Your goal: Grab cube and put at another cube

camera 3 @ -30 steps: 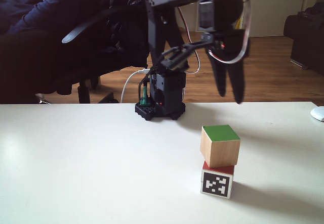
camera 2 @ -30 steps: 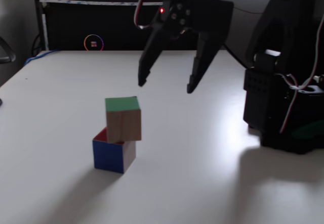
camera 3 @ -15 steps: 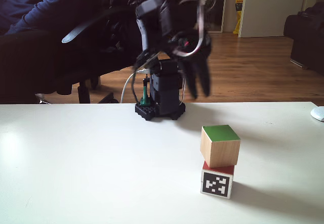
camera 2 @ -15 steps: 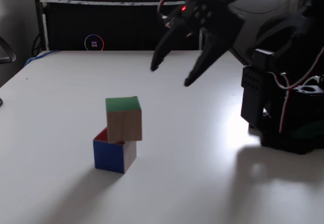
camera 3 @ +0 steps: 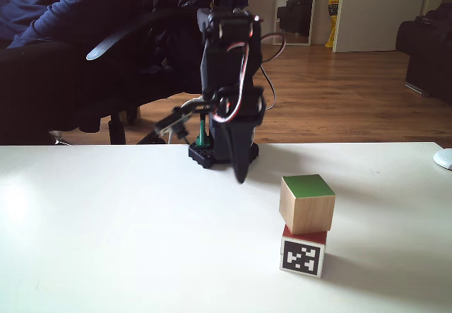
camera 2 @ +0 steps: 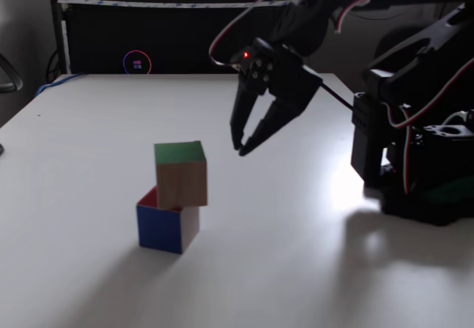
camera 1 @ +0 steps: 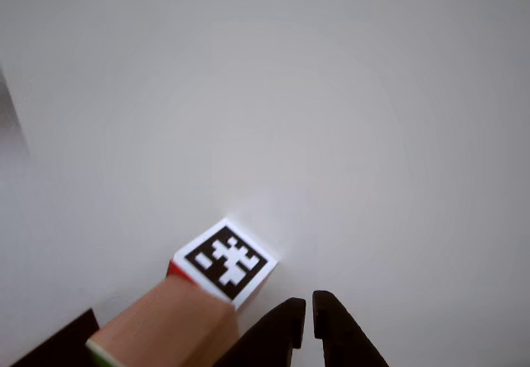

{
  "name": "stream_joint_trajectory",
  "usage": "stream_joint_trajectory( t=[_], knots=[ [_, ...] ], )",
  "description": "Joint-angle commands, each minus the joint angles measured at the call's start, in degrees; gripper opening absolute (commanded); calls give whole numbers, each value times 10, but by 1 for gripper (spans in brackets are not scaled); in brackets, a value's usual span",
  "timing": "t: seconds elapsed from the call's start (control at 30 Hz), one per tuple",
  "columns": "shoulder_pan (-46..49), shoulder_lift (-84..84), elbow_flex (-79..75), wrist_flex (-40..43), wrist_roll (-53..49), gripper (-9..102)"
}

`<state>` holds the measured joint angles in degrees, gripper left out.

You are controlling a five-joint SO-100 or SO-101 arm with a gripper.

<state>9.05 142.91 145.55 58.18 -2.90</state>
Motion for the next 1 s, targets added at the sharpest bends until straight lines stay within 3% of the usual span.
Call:
stream_joint_trajectory(
  t=[0.0, 0.27, 0.37, 0.43, 0.67, 0.97],
  knots=[
    [7, 18, 28, -36, -4, 0],
    [24, 175, 170, -74, -29, 0],
    [24, 316, 238, -32, -49, 0],
    [28, 452, 273, 44, -62, 0],
    [42, 455, 246, 156, -91, 0],
    [53, 455, 246, 156, -84, 0]
  ],
)
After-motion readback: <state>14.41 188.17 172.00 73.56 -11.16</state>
